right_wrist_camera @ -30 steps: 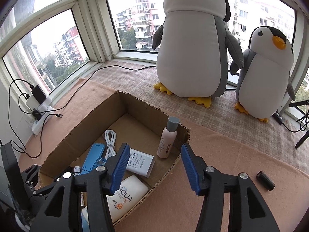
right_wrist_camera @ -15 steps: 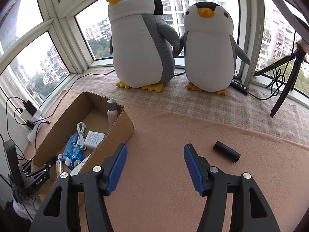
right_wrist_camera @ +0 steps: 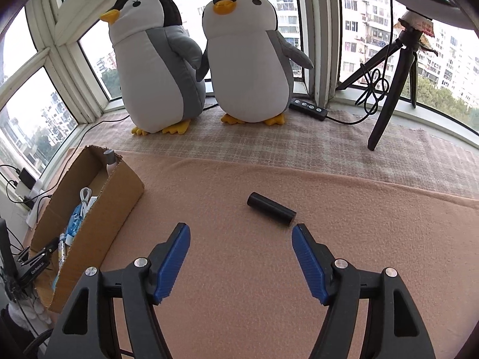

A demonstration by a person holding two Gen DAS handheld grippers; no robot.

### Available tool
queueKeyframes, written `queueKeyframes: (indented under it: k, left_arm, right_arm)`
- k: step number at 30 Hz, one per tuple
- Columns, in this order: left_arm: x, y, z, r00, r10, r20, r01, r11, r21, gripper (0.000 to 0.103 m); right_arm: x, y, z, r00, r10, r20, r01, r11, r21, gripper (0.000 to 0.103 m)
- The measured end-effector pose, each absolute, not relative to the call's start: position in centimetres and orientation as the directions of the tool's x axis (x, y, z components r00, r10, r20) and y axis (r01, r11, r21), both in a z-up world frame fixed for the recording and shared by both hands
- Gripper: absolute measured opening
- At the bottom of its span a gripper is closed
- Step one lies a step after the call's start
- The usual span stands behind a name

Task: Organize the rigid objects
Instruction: 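Move the right gripper back to the black cylinder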

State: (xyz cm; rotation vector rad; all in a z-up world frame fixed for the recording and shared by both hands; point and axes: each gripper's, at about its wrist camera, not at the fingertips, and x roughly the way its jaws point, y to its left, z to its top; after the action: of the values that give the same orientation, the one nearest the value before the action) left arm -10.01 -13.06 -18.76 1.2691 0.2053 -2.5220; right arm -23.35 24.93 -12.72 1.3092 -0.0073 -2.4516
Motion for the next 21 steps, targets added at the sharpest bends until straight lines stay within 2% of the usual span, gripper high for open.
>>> queueKeyframes:
  k: [21]
  left_arm:
    - [-10.0, -13.0, -18.7, -0.551, -0.235, -0.801, 0.338, -0.94, 0.043, 0.041]
  right_arm:
    - [-28.5, 25.7, -16.0, -0.418, -0.363, -0.833, 0.41, -0.893, 0.183, 0.067]
